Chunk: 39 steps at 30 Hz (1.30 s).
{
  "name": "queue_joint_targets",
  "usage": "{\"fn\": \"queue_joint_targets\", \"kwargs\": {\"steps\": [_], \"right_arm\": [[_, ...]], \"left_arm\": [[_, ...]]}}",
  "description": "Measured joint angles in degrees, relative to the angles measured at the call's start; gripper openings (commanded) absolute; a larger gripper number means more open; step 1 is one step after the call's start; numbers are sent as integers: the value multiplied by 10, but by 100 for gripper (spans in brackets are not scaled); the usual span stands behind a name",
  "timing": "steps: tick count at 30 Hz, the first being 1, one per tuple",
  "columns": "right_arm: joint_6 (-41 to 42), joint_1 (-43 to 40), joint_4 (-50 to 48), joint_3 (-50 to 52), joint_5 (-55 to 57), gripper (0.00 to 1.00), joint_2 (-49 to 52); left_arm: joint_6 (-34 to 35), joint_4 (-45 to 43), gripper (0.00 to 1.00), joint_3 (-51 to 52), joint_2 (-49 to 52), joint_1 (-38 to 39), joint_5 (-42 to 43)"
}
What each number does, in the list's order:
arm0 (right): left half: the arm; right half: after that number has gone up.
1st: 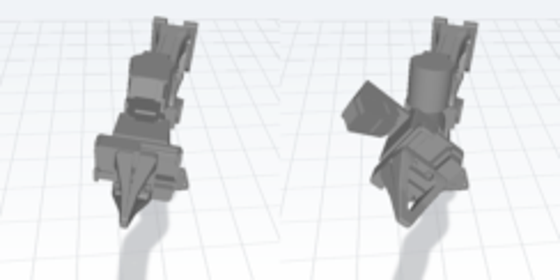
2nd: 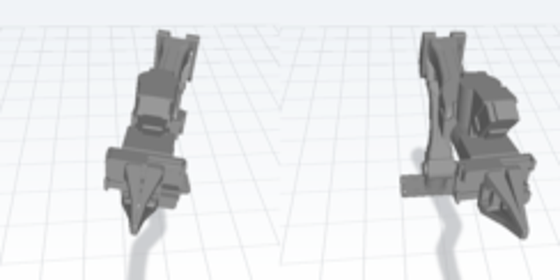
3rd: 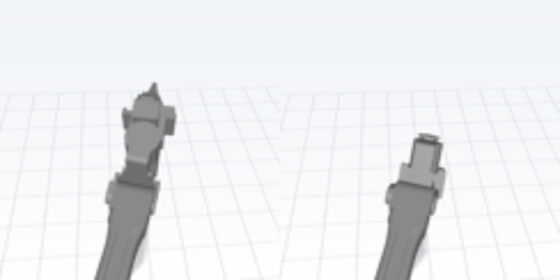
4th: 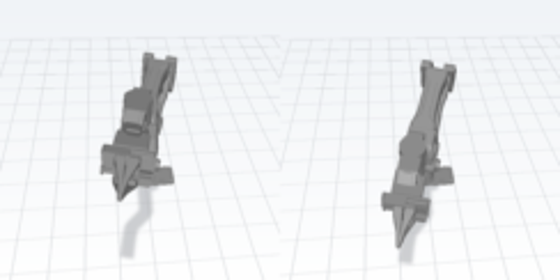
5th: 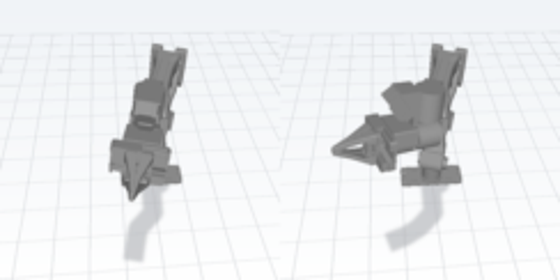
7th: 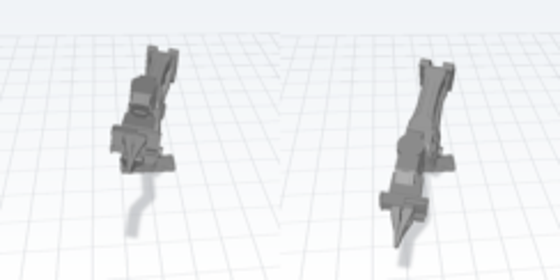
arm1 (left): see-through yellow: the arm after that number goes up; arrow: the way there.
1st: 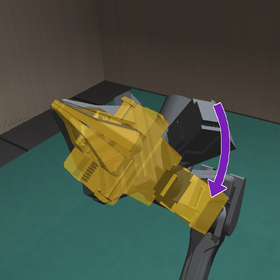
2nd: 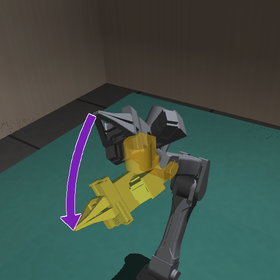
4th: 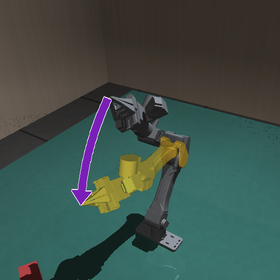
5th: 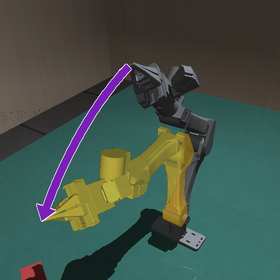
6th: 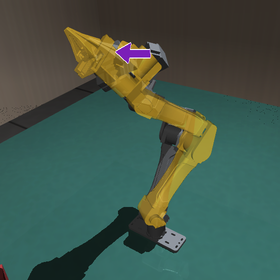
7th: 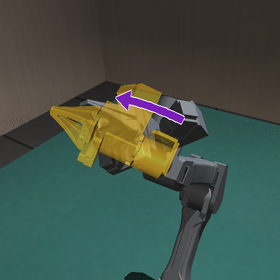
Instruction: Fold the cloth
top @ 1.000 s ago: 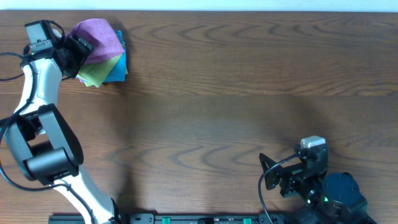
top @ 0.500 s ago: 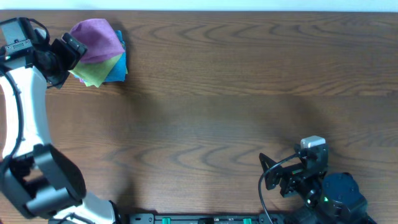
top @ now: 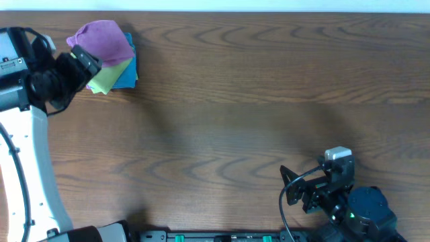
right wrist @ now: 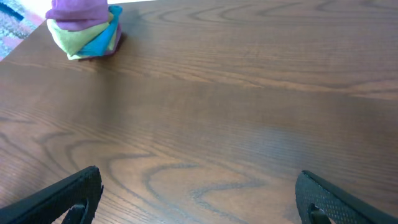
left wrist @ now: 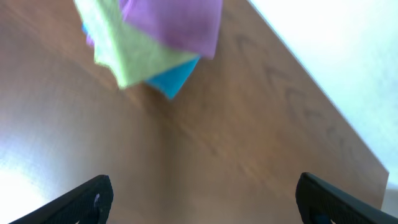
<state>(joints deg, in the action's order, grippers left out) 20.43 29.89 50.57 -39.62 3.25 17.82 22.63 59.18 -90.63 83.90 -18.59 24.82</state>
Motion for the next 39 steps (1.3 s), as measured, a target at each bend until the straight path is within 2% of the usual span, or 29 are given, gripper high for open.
{"fn": "queue_joint_targets", "kwargs": {"steps": [5, 10, 14, 18, 24, 26, 31, 39], "right_arm": [[0, 0, 0, 0, 0, 99, 0], [0, 0, 0, 0, 0, 99, 0], [0, 0, 0, 0, 0, 99, 0], [0, 0, 0, 0, 0, 99, 0], [0, 0, 0, 1, 0, 99, 0], [0, 0, 0, 0, 0, 99, 0], [0, 0, 0, 0, 0, 99, 0], [0, 0, 0, 0, 0, 99, -1]], "left_arm": [[-53, 70, 95, 0, -2, 15, -5], [-101, 62, 95, 3, -5, 73, -24], [-116, -63, 95, 84, -60, 115, -52], [-123, -241, 95, 280, -223, 134, -73], [-124, -365, 95, 541, -442, 134, -115], [-125, -365, 95, 627, -532, 134, -132], [-143, -349, 95, 746, -702, 134, -151], [-227, -240, 95, 782, -774, 134, -164]]}}
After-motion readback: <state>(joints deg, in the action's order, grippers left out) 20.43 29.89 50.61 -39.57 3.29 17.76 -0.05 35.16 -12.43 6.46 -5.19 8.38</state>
